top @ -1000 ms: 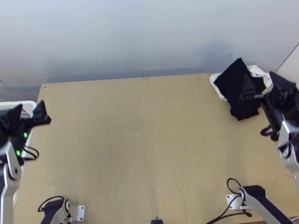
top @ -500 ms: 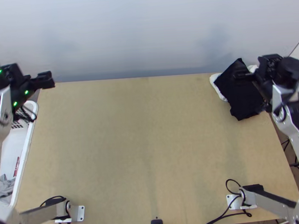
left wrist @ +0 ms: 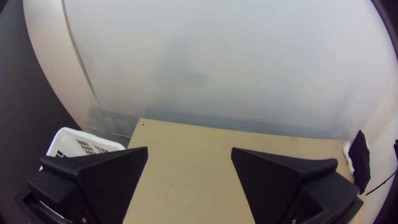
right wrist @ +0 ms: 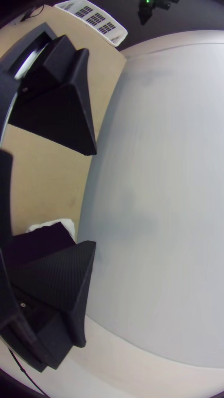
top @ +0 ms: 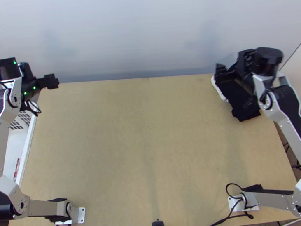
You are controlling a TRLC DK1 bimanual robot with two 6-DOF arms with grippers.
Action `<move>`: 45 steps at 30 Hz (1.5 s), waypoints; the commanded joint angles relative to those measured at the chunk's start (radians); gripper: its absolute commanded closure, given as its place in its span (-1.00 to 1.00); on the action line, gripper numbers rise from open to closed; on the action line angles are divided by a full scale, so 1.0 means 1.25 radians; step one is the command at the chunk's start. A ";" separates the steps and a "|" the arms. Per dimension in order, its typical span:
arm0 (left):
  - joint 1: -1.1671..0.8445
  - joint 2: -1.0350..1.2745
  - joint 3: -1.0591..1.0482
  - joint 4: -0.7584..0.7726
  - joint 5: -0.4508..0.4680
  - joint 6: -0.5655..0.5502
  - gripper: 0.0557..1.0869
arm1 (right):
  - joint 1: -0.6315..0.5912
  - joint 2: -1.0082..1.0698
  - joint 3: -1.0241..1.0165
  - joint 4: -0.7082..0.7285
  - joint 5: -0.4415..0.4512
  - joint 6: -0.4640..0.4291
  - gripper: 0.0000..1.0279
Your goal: Fold the t-shirt
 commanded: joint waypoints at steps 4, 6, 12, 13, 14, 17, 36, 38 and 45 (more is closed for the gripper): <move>0.168 -0.008 -0.164 0.030 -0.006 0.067 -0.90 | 0.135 0.027 0.018 -0.072 0.042 0.031 -0.86; 0.217 -0.015 -0.202 0.070 -0.006 0.086 -0.90 | 0.150 0.036 0.021 -0.086 0.039 0.068 -0.87; 0.366 0.011 -0.276 0.177 -0.005 0.146 -0.90 | 0.192 0.061 0.013 -0.101 0.039 0.080 -0.87; 0.385 0.020 -0.277 0.180 -0.004 0.157 -0.90 | 0.194 0.063 0.012 -0.102 0.039 0.080 -0.87; 0.401 0.030 -0.276 0.182 -0.004 0.172 -0.90 | 0.195 0.066 0.012 -0.102 0.039 0.080 -0.87; 0.450 0.061 -0.276 0.209 -0.005 0.206 -0.90 | 0.198 0.074 0.010 -0.102 0.039 0.079 -0.87; 0.670 0.358 -0.228 0.388 -0.006 0.279 -0.90 | 0.225 0.102 -0.020 -0.106 0.041 0.069 -0.92; 0.688 0.397 -0.215 0.389 -0.006 0.287 -0.90 | 0.228 0.107 -0.021 -0.106 0.041 0.069 -0.91; 0.725 0.521 -0.222 0.479 -0.030 0.360 -0.90 | 0.233 0.119 -0.028 -0.110 0.041 0.065 -0.91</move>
